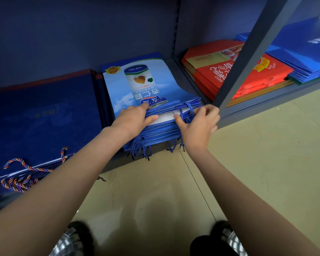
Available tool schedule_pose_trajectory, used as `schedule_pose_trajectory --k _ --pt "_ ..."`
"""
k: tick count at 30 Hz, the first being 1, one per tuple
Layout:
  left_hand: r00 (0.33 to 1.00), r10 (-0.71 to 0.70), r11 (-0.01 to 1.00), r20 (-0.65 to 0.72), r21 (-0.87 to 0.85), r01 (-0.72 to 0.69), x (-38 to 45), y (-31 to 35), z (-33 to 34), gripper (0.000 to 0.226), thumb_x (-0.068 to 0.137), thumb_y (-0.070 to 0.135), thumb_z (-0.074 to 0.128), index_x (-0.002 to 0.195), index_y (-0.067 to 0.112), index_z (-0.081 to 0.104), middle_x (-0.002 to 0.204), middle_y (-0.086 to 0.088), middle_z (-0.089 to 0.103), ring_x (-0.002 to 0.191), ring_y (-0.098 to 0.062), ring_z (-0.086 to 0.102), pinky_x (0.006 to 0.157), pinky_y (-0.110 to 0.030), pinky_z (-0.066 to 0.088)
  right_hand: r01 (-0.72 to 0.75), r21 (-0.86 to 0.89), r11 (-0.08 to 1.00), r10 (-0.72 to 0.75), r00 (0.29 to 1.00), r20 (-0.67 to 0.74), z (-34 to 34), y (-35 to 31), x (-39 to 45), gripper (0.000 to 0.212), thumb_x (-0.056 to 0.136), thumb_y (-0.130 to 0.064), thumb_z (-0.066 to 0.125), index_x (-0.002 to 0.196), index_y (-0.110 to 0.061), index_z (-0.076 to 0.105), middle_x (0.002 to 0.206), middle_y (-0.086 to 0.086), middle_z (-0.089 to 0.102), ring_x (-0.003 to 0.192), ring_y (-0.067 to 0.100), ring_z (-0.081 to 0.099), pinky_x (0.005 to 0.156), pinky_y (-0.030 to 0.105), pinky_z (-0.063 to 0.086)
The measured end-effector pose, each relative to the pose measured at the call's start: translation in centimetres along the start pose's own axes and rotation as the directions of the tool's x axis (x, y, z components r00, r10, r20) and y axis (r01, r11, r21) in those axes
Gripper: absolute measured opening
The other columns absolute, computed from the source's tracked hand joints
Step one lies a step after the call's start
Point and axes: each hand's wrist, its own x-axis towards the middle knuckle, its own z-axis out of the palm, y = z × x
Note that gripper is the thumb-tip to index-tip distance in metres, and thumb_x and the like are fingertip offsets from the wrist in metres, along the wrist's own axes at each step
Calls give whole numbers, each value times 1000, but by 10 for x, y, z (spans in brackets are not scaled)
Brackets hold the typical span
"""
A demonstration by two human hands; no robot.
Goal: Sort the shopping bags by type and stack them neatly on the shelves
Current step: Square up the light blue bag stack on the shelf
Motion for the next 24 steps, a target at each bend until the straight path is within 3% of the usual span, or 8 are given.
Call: schedule_pose_trajectory --k 4,8,10,13,17,19,21,24 --pt "1000 -6 1000 4 -31 6 1 -3 -6 54 94 52 37 132 14 41 121 -16 57 108 -32 52 85 -36 42 100 26 995 -102 992 80 -8 2 5 29 80 -37 71 86 -9 68 124 4 43 119 25 33 96 35 25" --pt "1000 -3 1000 28 -28 3 -3 -6 -8 52 94 51 38 130 13 41 117 -16 57 106 -31 52 86 -36 42 224 121 967 -229 973 26 -26 15 20 28 80 -32 71 80 -5 72 110 7 53 113 29 37 88 35 25" --pt "999 -4 1000 44 -19 4 -4 -4 -7 52 94 50 38 129 12 41 115 -17 57 105 -31 52 85 -37 43 304 37 952 -305 952 14 -30 29 24 30 81 -33 68 75 -4 71 104 9 55 106 31 38 83 35 25" --pt "999 -14 1000 52 12 14 -3 -1 -6 55 91 52 45 129 13 41 115 -15 57 105 -31 53 84 -35 42 451 -274 849 -453 890 61 -22 44 13 34 79 -33 61 71 -1 68 96 14 56 95 26 34 79 43 37" --pt "996 -59 998 67 24 57 -7 -2 -3 71 79 61 58 134 23 36 135 -5 47 124 -29 43 97 -49 40 398 -416 818 -216 882 419 -21 53 -6 43 97 -42 39 109 -7 61 121 12 43 115 31 34 101 45 23" --pt "995 -51 999 89 13 50 -12 -8 -7 80 72 61 65 138 29 33 145 0 37 134 -27 31 104 -53 34 379 -376 845 -241 899 365 -29 53 -3 44 93 -49 45 106 -10 61 119 13 44 114 33 36 99 45 26" --pt "997 -31 991 66 -131 40 -18 -16 -14 75 71 55 70 135 30 40 144 3 39 135 -21 32 108 -41 31 394 -182 901 -356 911 208 -38 45 3 37 88 -44 57 96 -8 62 111 15 48 107 35 41 90 45 33" --pt "993 -52 935 -108 -354 11 -25 -31 -22 32 86 35 63 115 22 61 117 4 59 118 -16 51 87 -18 33 470 29 882 -470 879 80 -39 22 8 25 87 -30 59 95 -6 63 104 14 51 100 33 46 83 44 40"
